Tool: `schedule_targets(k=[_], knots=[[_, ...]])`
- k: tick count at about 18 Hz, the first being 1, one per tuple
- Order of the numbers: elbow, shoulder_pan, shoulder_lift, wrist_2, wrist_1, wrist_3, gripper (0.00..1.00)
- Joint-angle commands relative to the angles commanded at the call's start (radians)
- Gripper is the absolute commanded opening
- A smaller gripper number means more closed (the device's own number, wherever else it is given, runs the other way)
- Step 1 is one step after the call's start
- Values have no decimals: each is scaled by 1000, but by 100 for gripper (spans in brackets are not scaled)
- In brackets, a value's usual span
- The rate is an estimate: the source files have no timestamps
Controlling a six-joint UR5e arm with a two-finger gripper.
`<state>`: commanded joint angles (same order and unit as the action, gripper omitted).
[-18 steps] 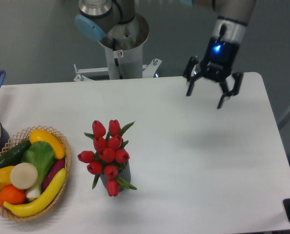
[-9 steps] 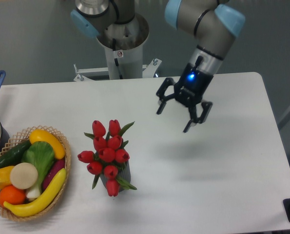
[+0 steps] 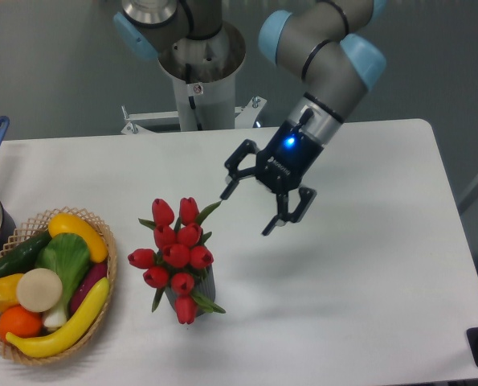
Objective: Pick up the flowers from the vase
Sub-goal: 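Move the open gripper toward the red tulips in the grey vase, then lower the gripper around the tulip stems and close on them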
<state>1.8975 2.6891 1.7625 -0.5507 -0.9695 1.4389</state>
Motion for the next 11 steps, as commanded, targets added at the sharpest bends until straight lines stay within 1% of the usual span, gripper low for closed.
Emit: schedule_targets(k=[4, 6, 7, 9, 11], knots=[[-9, -26, 9, 21, 3, -2, 100], [-15, -38, 31, 23, 5, -2, 100], [-15, -46, 37, 25, 12, -2, 100], [-18, -61, 54, 28, 50, -3, 100], [-44, -80, 87, 28, 67, -20, 100]])
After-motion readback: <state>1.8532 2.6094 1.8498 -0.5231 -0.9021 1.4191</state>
